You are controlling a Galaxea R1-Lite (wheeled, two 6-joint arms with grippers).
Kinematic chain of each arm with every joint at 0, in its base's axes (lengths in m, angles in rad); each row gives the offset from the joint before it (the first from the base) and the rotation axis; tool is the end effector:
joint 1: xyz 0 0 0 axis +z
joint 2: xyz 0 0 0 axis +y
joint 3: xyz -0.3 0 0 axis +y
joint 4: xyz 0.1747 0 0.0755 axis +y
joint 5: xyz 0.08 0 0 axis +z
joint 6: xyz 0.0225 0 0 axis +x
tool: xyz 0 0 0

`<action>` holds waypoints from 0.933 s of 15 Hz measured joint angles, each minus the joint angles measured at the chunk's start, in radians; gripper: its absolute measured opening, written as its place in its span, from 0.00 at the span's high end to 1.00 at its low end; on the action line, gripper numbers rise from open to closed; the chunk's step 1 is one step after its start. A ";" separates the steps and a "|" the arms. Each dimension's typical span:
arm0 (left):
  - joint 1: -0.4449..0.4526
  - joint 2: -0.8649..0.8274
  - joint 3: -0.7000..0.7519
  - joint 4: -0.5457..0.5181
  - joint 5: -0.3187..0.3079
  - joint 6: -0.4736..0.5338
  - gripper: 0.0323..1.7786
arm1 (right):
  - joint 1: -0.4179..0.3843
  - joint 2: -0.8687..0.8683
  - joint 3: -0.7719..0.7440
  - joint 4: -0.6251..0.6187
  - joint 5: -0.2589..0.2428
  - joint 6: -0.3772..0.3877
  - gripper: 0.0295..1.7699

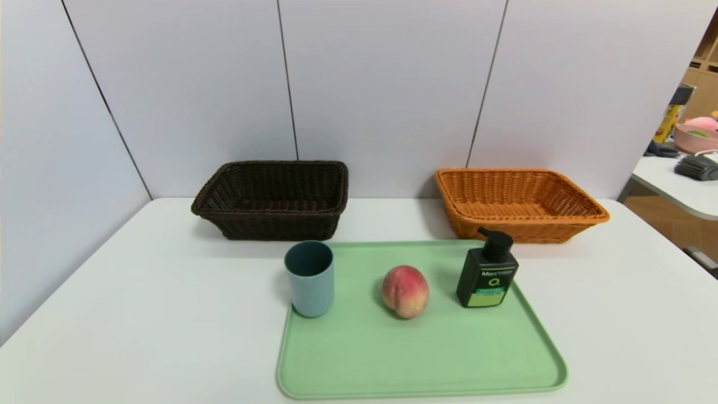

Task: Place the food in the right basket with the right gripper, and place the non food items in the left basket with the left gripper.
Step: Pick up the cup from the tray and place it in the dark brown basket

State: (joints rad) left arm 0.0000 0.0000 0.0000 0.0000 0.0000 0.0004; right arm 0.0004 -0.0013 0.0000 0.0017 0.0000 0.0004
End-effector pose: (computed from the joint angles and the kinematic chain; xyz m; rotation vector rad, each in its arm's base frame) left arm -0.0228 0.0000 0.0755 0.0004 0.0000 0.0000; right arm -0.0229 0.0000 0.0753 0.0004 0.0004 0.0004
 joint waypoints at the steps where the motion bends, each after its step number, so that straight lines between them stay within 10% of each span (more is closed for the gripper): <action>1: 0.000 0.000 0.000 0.000 0.000 0.000 0.05 | 0.000 0.000 0.000 0.000 0.000 0.000 0.04; 14: 0.000 0.000 0.000 0.000 0.000 0.000 0.05 | 0.000 0.000 0.000 0.000 0.000 0.000 0.04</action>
State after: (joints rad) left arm 0.0000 0.0000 0.0000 0.0000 0.0000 0.0000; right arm 0.0004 -0.0013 0.0000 0.0017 0.0000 0.0004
